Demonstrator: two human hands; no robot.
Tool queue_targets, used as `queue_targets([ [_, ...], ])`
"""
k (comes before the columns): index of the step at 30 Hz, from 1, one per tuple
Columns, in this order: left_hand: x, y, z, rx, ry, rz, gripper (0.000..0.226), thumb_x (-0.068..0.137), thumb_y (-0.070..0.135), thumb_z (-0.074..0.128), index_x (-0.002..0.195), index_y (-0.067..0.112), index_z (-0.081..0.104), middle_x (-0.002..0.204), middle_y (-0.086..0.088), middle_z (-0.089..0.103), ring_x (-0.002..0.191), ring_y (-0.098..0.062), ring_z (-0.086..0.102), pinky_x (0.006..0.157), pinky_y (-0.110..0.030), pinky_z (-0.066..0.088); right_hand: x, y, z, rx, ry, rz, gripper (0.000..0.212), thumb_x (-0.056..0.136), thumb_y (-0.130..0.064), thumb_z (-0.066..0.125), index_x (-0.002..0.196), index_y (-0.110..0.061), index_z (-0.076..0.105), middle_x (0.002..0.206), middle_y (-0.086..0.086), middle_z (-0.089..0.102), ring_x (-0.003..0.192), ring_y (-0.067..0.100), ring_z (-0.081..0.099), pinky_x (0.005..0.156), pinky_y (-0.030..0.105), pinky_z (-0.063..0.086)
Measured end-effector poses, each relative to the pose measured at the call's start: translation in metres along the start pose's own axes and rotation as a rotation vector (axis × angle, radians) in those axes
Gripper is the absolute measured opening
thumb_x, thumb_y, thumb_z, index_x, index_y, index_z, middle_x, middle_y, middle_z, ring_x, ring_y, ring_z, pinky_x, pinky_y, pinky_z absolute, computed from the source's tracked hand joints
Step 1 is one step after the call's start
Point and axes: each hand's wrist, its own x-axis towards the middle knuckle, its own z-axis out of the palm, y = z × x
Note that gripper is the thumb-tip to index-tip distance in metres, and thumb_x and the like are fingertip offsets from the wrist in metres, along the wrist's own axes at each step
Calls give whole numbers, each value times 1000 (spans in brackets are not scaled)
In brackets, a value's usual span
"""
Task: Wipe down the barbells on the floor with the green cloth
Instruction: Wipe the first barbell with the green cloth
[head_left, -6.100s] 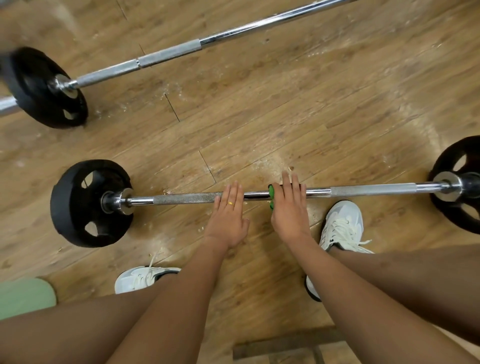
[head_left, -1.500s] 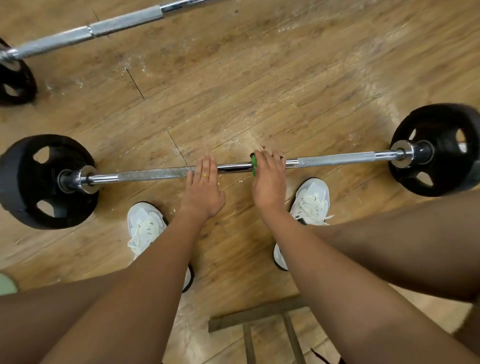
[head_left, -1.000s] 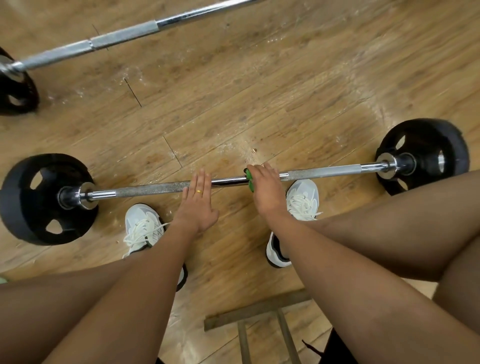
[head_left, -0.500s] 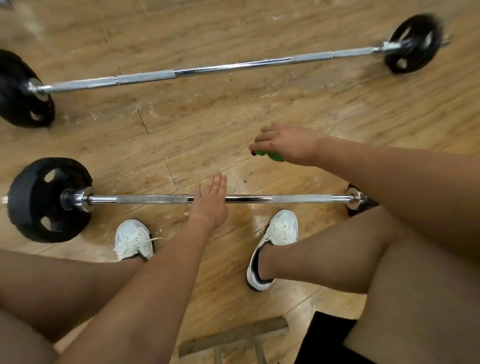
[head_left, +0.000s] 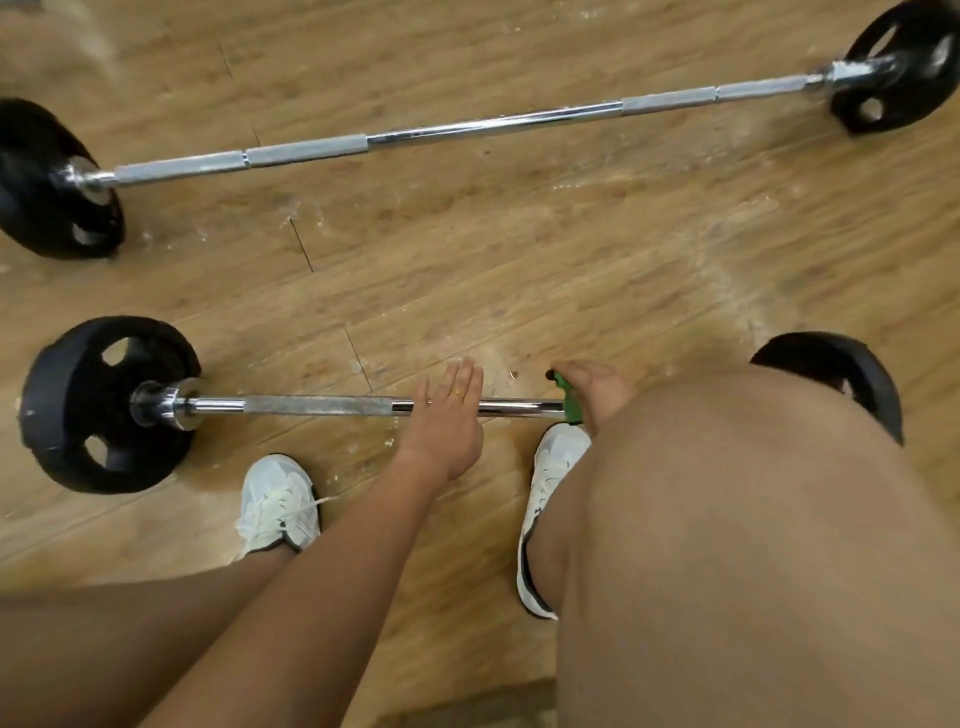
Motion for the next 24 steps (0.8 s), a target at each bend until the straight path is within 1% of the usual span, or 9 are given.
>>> queue_targets([
  [4, 16, -9, 15, -2, -21, 33, 69, 105, 30, 27, 160, 13, -12, 168, -3, -17, 155, -20, -14, 123, -53, -5, 20, -2, 58, 22, 85, 38, 54, 101, -9, 44, 154, -17, 36, 155, 5, 40, 143, 27, 34, 115, 33, 24],
  [7, 20, -15, 27, 8, -8, 32, 67, 107, 36, 25, 162, 14, -6, 169, -3, -12, 156, -20, -11, 123, -52, -8, 23, 6, 71, 37, 213, -46, 57, 96, 1, 46, 151, -13, 41, 149, 9, 47, 136, 31, 41, 114, 38, 29],
  [10, 24, -16, 39, -21, 86, 14, 65, 107, 43, 20, 162, 16, 0, 170, 0, -3, 156, -17, -11, 121, -48, -13, 23, 6, 90, 40, 437, -138, 47, 97, -9, 56, 144, -9, 49, 132, 10, 58, 120, 32, 53, 106, 46, 41],
  [12, 28, -17, 43, -38, 128, 2, 64, 106, 45, 12, 163, 17, 3, 170, 2, 0, 156, -16, -11, 119, -46, -17, 27, 5, 102, -6, 523, -170, 48, 95, -16, 62, 141, -9, 50, 129, 11, 58, 117, 32, 55, 105, 49, 43],
  [13, 30, -17, 45, -40, 143, -3, 64, 106, 46, 9, 163, 18, 4, 170, 3, 0, 156, -15, -11, 118, -45, -18, 30, 7, 106, -28, 551, -179, 50, 92, -13, 66, 140, -9, 51, 128, 11, 58, 117, 32, 55, 106, 49, 42],
  [15, 34, -18, 45, -32, 164, -7, 63, 105, 45, 5, 163, 19, 4, 170, 5, 0, 155, -14, -13, 118, -44, -21, 37, 12, 107, -39, 578, -178, 57, 85, -1, 70, 139, -11, 53, 128, 9, 59, 118, 31, 54, 109, 48, 40],
  [17, 38, -19, 44, -29, 178, -14, 61, 106, 43, 6, 163, 20, 4, 170, 6, 0, 155, -13, -13, 117, -43, -23, 42, 15, 107, -14, 601, -167, 58, 84, 4, 68, 138, -13, 55, 128, 7, 59, 120, 30, 53, 111, 50, 38],
  [22, 54, -22, 37, -26, 199, -27, 56, 109, 39, 16, 162, 20, 10, 170, 4, 10, 156, -16, -4, 118, -46, -19, 48, 18, 101, 120, 661, 24, 46, 88, 0, 61, 132, -15, 59, 126, 3, 61, 122, 29, 53, 118, 52, 27],
  [24, 61, -23, 34, -32, 203, -25, 56, 110, 39, 17, 162, 19, 12, 169, 4, 11, 156, -17, -3, 117, -45, -21, 52, 11, 101, 96, 650, -6, 42, 93, -6, 60, 134, -15, 58, 130, 3, 60, 124, 30, 52, 118, 51, 26],
])
